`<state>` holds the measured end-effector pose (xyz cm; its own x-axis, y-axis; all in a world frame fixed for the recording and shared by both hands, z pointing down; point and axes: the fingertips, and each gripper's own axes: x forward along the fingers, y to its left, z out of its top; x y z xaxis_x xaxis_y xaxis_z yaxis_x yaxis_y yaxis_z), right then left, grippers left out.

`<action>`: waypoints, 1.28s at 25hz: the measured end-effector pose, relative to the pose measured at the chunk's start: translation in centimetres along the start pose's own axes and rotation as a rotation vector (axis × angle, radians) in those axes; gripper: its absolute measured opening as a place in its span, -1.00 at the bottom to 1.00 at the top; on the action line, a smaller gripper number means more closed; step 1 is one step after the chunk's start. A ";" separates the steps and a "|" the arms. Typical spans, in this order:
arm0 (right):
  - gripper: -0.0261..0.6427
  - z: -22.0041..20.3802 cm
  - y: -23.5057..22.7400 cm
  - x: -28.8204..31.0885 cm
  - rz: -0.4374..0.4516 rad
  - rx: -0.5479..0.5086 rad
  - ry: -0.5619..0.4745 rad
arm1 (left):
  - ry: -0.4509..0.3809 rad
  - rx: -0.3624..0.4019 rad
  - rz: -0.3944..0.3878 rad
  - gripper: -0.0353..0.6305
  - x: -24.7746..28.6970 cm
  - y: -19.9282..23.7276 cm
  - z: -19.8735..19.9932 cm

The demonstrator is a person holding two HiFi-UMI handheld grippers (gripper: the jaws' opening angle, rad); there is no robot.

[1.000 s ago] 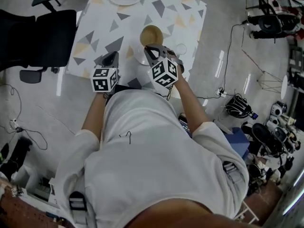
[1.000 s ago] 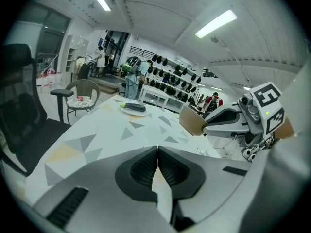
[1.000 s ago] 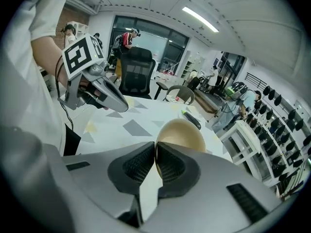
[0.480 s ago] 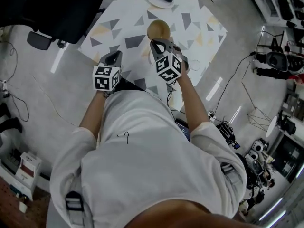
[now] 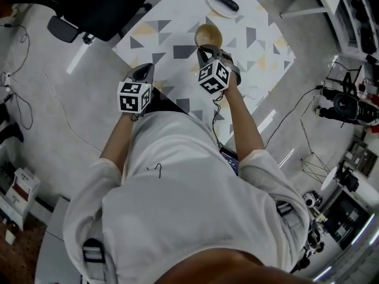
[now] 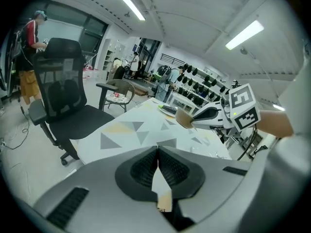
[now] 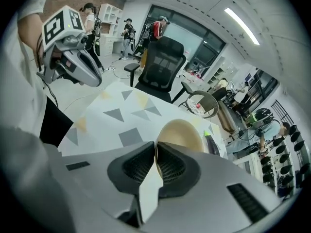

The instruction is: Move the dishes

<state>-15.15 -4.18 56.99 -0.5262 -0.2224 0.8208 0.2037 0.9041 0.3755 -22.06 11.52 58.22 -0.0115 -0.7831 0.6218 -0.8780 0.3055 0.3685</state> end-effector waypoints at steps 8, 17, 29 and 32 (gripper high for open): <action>-0.85 -2.8 2.0 4.0 0.046 -0.045 0.109 | 0.012 -0.010 0.010 -0.83 -0.5 1.0 -0.5; -0.83 -3.5 2.4 5.0 0.038 -0.029 0.137 | 0.026 0.008 -0.002 -0.83 0.1 1.0 -0.2; -0.51 -4.4 2.9 4.4 0.043 0.092 0.109 | 0.064 0.052 -0.057 -0.83 2.2 -1.0 0.5; -0.41 -4.4 2.6 3.5 0.040 0.170 0.064 | 0.076 0.078 -0.082 -0.83 3.2 -2.0 0.8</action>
<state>-12.82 -4.18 62.76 -0.4660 -0.2024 0.8613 0.0783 0.9602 0.2680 -20.69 7.99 58.91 0.0960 -0.7595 0.6434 -0.9091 0.1963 0.3674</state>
